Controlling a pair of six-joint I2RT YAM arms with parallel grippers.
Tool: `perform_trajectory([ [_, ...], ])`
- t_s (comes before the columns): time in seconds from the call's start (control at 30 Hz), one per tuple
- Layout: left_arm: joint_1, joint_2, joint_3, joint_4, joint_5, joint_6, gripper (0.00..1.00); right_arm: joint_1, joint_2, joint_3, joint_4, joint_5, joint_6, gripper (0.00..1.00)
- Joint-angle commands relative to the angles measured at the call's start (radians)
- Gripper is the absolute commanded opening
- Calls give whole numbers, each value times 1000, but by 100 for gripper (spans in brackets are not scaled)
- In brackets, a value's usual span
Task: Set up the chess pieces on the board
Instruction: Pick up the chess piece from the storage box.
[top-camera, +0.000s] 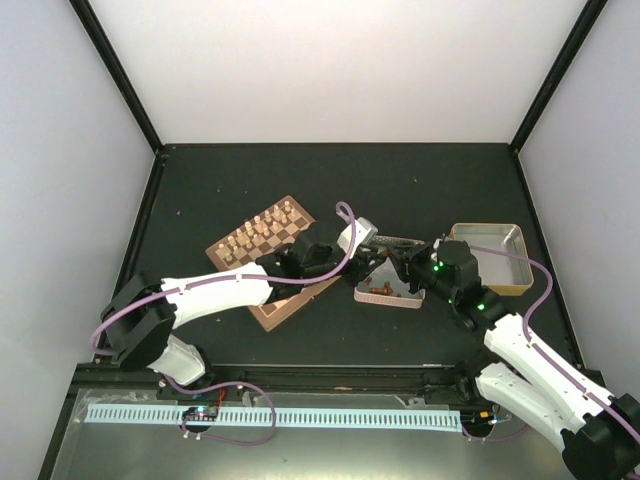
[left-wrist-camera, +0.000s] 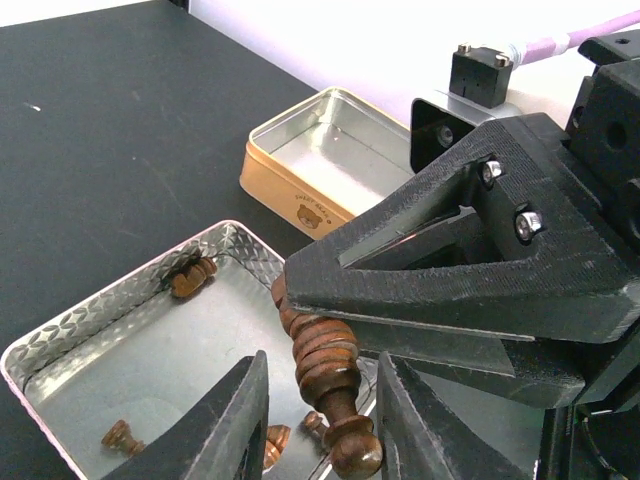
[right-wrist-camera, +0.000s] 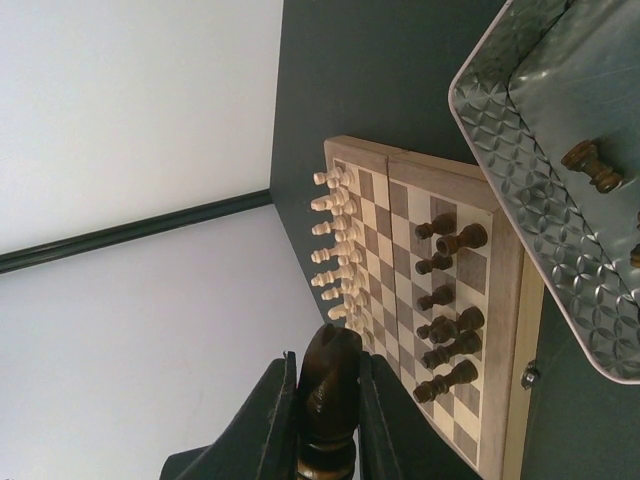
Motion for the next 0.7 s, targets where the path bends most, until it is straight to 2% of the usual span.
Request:
perform_trajectory([
  [0.0,-5,-3,34,-6,12,2,34,2,-8,2,23,13,7,4],
  [0.4,-5,-28,1,15,29,-8,36,2,2,-6,41,2,12,3],
  [0.67,-5,-64,-26,18,17,-13,26,1,3,-13,50,1,19,2],
])
